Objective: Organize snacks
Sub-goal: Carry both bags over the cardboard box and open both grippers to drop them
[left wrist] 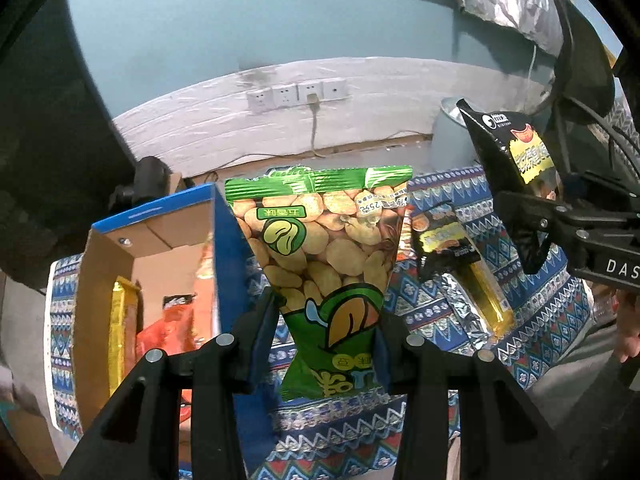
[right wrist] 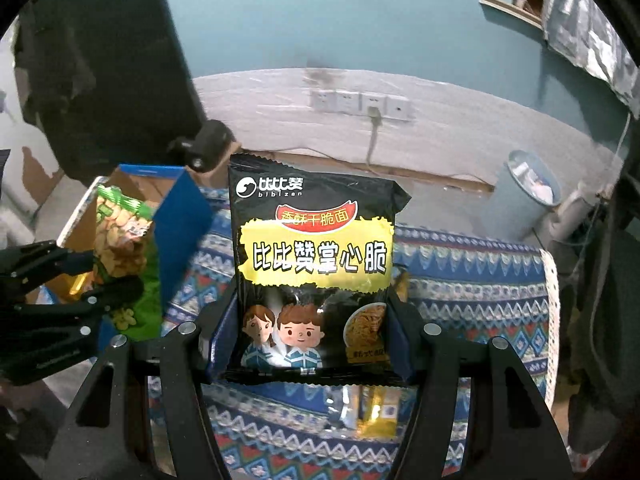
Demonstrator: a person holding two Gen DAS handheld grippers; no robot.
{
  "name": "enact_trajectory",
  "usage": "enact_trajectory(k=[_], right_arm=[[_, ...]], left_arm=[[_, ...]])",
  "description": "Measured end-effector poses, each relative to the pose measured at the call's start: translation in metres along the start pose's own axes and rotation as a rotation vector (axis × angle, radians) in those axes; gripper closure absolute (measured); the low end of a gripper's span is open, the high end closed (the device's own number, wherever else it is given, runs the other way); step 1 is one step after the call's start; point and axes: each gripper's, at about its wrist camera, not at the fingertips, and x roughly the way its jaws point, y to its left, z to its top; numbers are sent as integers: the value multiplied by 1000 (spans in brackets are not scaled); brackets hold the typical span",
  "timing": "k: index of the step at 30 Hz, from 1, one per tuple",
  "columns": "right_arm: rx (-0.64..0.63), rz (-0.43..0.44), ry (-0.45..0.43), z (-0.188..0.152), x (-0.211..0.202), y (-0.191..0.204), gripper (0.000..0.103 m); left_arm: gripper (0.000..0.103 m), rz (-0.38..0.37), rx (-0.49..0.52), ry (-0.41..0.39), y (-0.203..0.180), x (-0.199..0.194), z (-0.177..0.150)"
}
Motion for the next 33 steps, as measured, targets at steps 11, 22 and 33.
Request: enact_trajectory(k=[11,22,33], right_arm=[[-55,62,-4,18,12,50,40],[-126,113,16,33,34,101,40],[-222,164,47,46,57,169,40]], left_arm=[[60,31,-78,-24,45,-17,-9],[60,52,-183,-25,98,-22,-22],[60,106,-262,-10,144,-23,-45]])
